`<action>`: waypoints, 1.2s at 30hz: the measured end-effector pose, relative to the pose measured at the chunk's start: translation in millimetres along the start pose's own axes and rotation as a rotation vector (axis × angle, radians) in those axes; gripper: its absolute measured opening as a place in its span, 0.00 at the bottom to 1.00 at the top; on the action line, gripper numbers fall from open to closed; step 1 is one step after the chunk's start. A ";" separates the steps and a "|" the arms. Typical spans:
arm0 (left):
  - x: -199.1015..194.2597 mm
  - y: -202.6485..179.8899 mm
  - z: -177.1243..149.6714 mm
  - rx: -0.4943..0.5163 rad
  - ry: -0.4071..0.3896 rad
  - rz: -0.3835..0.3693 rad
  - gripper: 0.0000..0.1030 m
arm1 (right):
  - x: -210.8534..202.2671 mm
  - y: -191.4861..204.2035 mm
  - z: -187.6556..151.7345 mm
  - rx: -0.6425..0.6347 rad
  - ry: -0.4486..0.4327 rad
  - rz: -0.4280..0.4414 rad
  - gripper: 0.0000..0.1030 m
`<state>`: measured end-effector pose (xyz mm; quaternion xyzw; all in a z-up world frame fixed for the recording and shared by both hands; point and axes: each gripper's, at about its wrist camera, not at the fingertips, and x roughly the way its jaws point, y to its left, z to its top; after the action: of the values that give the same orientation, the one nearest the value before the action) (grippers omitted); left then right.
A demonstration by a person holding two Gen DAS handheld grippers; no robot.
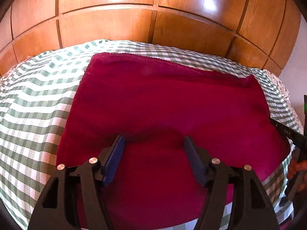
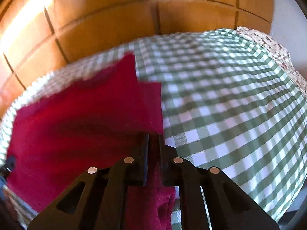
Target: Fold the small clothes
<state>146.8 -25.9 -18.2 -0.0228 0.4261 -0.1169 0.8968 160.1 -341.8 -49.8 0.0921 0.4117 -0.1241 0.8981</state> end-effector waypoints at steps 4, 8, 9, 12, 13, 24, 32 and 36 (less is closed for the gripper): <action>-2.9 -1.7 0.8 -0.011 0.003 0.024 0.64 | -2.1 1.2 -5.4 -0.011 -0.028 -0.016 0.08; -3.8 -2.1 0.2 -0.014 0.005 0.046 0.69 | -5.0 -8.1 -4.7 0.021 -0.030 0.009 0.38; -3.9 -1.4 -0.3 -0.018 0.006 0.045 0.69 | -5.5 -11.5 -3.6 0.041 -0.029 -0.005 0.58; -5.4 -0.4 -1.3 -0.020 0.007 0.047 0.70 | -9.8 -32.4 -5.8 0.137 -0.017 0.065 0.63; -5.9 -0.4 -2.0 -0.021 0.007 0.049 0.70 | -12.6 -37.9 -8.4 0.162 -0.014 0.097 0.63; -9.9 -1.4 -5.0 -0.026 0.004 0.067 0.72 | -18.5 -52.4 -27.0 0.337 0.064 0.449 0.78; -20.5 -0.8 -7.2 -0.031 -0.006 0.076 0.74 | -16.0 -34.1 -34.3 0.281 0.077 0.488 0.79; -33.1 2.1 -11.8 -0.049 -0.029 0.067 0.73 | -15.4 -29.9 -33.9 0.258 0.075 0.468 0.69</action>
<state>118.0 -15.7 -0.9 -0.0321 0.4164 -0.0757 0.9055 117.2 -358.9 -61.7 0.3030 0.3928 0.0387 0.8674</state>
